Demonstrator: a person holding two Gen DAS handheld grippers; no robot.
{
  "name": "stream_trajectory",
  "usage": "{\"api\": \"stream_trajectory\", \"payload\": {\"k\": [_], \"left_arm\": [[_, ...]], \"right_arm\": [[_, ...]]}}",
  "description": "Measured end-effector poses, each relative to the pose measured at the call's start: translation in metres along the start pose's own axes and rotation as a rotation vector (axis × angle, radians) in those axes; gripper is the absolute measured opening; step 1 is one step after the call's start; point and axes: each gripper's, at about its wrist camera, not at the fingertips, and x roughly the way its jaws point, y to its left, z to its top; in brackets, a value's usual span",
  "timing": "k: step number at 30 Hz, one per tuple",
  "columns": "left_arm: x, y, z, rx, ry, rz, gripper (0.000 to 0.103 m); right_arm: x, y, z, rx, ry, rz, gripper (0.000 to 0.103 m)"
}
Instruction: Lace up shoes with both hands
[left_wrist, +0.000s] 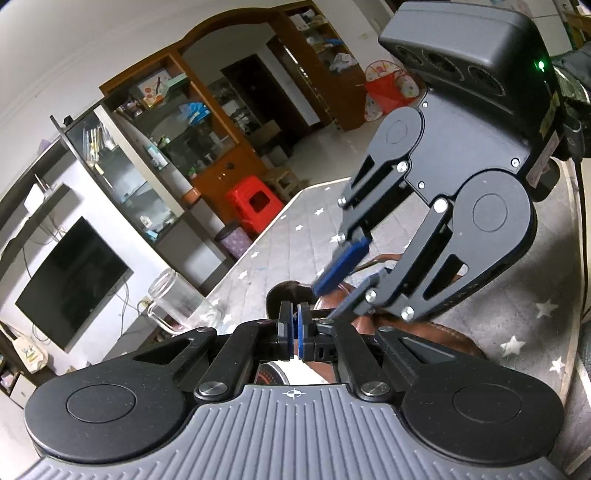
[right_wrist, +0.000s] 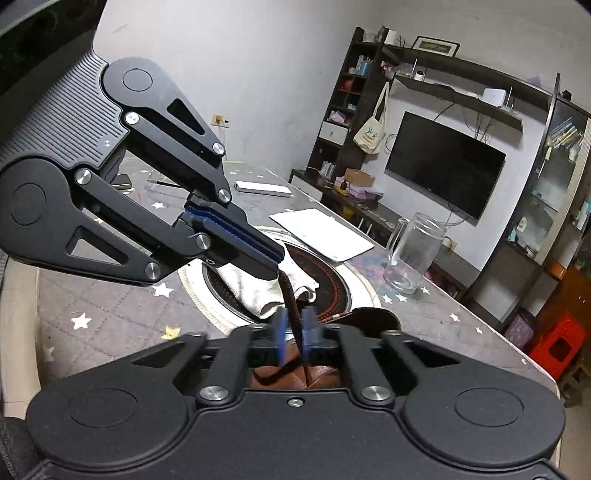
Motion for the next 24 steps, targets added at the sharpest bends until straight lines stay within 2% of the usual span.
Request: {"api": "stream_trajectory", "payload": {"k": [3,4,6,7,11,16,20,24], "left_arm": [[0.000,0.003,-0.001,0.002,0.000,0.001,0.002],[0.000,-0.013,-0.001,0.000,-0.002,0.003,0.002],[-0.003,-0.014,-0.001,0.003,-0.001,0.002,0.002],[-0.004,-0.014,-0.002,0.004,-0.001,0.002,0.002],[-0.004,-0.013,-0.005,-0.004,0.010,0.009,0.003],[0.000,-0.010,-0.009,-0.048,0.056,0.010,0.004],[0.016,-0.011,-0.005,-0.100,0.095,-0.023,0.004],[0.032,-0.012,-0.002,-0.153,0.133,-0.058,0.005]], "right_arm": [[0.002,0.001,0.001,-0.008,0.004,0.001,0.026],[0.005,0.001,0.002,-0.007,0.005,0.003,0.026],[0.008,0.000,0.002,-0.006,0.016,0.011,0.019],[0.010,0.000,0.003,-0.004,0.021,0.016,0.012],[0.010,0.000,0.002,0.000,0.020,0.014,0.002],[-0.005,0.002,0.006,-0.034,-0.023,-0.038,0.002],[-0.027,-0.003,0.021,-0.058,-0.082,-0.098,0.002],[-0.037,-0.007,0.027,-0.104,-0.083,-0.130,0.002]]}}
